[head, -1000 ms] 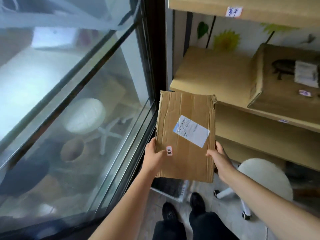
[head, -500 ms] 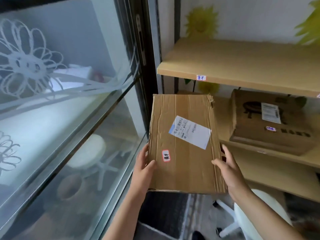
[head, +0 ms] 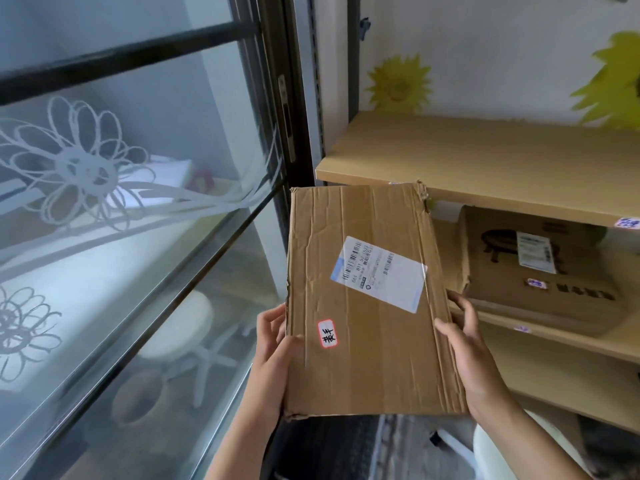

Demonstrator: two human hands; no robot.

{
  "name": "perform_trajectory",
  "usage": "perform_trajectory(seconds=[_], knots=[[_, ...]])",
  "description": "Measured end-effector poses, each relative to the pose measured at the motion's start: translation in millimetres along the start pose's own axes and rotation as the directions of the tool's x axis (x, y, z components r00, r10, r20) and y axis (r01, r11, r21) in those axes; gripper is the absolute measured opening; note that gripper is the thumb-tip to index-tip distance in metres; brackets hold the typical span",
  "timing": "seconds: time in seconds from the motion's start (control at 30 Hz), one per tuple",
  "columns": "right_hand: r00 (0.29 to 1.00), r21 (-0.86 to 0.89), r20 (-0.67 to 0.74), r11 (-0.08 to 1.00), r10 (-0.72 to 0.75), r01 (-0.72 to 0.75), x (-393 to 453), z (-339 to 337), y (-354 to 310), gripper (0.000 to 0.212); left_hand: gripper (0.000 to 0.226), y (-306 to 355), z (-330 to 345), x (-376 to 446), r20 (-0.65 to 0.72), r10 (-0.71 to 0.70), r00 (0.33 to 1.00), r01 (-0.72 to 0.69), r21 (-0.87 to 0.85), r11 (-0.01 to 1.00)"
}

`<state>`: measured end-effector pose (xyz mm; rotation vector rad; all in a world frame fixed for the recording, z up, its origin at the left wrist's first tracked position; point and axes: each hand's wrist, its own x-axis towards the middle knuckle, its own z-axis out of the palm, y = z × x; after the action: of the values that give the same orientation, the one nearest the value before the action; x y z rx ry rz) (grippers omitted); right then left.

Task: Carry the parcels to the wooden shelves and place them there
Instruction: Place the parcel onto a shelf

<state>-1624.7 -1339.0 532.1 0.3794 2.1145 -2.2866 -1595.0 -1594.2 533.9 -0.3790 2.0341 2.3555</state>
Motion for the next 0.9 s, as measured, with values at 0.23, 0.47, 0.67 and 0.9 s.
perform_trajectory(seconds=[0.23, 0.47, 0.67, 0.9], knots=[[0.996, 0.038, 0.085, 0.999, -0.024, 0.021, 1, -2, 0, 0.078, 0.058, 15, 0, 6, -0.008, -0.029, 1.000, 0.030, 0.020, 0.999], [0.998, 0.053, 0.054, 0.998, 0.010, -0.013, -1, 7, -17, 0.041, 0.050, 19, 2, 0, -0.060, -0.111, 0.992, 0.113, 0.021, 0.993], [0.996, 0.073, 0.089, 0.997, -0.019, 0.012, -3, 13, -26, 0.046, 0.036, 25, 5, 0, -0.029, -0.097, 0.995, 0.097, -0.029, 0.995], [0.988, 0.085, 0.145, 0.996, -0.047, 0.035, -6, 15, -39, 0.072, 0.036, 42, -1, -3, -0.034, -0.069, 0.997, 0.066, -0.086, 0.994]])
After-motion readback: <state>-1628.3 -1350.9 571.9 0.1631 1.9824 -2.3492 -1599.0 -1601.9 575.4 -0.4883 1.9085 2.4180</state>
